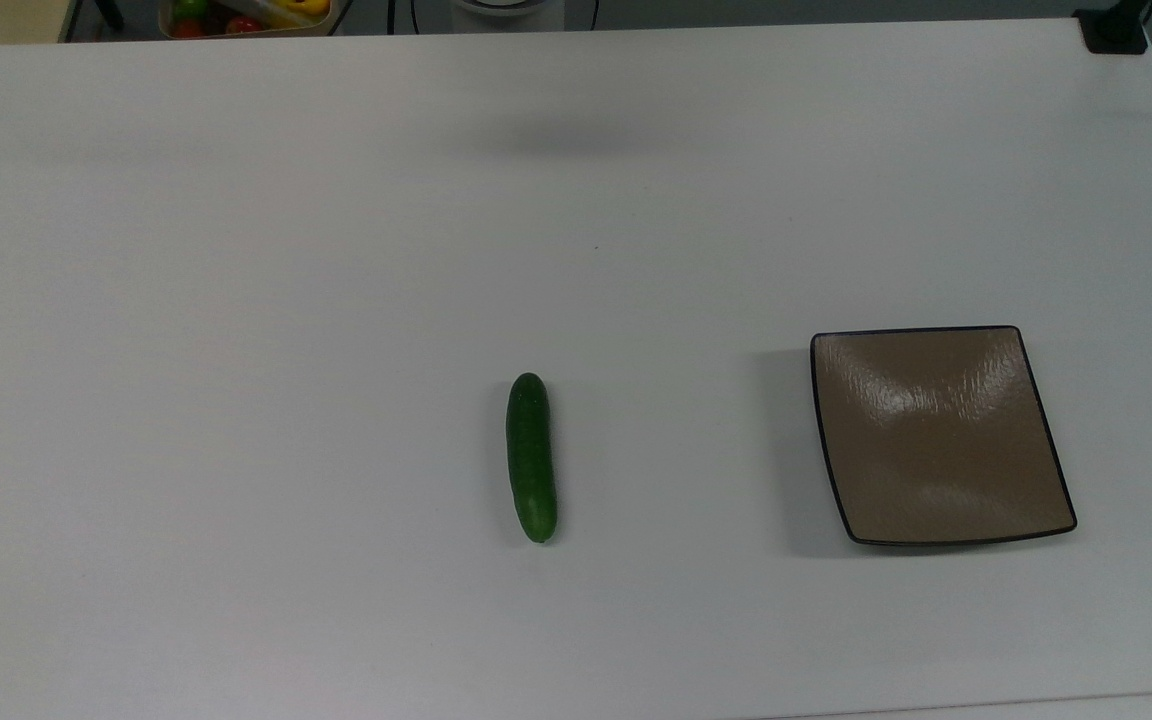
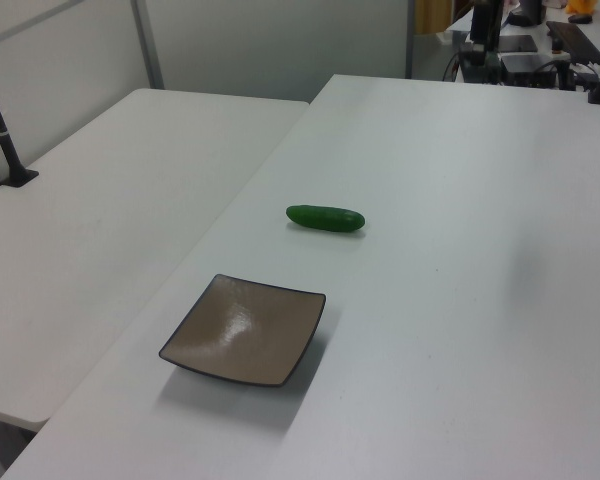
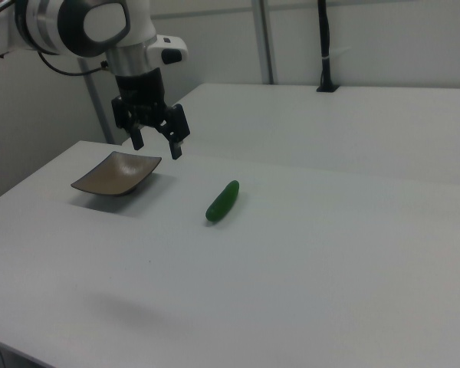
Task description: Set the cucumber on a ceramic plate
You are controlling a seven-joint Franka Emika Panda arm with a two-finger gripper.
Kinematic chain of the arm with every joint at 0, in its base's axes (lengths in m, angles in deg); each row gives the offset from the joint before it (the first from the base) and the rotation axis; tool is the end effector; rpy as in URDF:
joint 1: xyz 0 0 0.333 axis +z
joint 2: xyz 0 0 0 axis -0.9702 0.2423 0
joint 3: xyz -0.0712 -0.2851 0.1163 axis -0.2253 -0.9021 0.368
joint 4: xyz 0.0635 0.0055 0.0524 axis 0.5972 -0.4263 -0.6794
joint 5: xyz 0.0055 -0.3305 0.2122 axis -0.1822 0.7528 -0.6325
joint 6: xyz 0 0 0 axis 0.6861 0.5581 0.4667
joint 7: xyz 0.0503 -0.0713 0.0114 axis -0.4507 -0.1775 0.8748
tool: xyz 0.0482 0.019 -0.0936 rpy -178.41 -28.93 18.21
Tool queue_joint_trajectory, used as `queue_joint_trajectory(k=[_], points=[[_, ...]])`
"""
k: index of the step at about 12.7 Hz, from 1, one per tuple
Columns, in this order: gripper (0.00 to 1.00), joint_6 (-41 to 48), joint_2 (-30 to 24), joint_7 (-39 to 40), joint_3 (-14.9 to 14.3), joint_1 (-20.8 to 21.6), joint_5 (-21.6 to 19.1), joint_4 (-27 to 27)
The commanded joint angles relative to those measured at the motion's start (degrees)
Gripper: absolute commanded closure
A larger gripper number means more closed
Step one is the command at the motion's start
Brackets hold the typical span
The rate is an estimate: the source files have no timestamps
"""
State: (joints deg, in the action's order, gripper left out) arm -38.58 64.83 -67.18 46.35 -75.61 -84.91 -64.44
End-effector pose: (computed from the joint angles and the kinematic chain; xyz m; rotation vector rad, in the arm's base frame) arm 0.5370 0.0037 0.6289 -3.0826 -0.1112 -0.0319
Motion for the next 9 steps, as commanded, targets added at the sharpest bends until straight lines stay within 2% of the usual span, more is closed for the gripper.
queue_joint_trajectory(k=[1, 7, 9], points=[[0.00, -1.36, -0.20, 0.52, 0.95, 0.51, -0.25, -0.95], [0.00, -2.94, 0.59, 0.86, 0.95, 0.78, -0.52, -0.95], [0.00, -3.82, 2.60, 0.96, 0.95, 1.74, -1.04, -0.60]])
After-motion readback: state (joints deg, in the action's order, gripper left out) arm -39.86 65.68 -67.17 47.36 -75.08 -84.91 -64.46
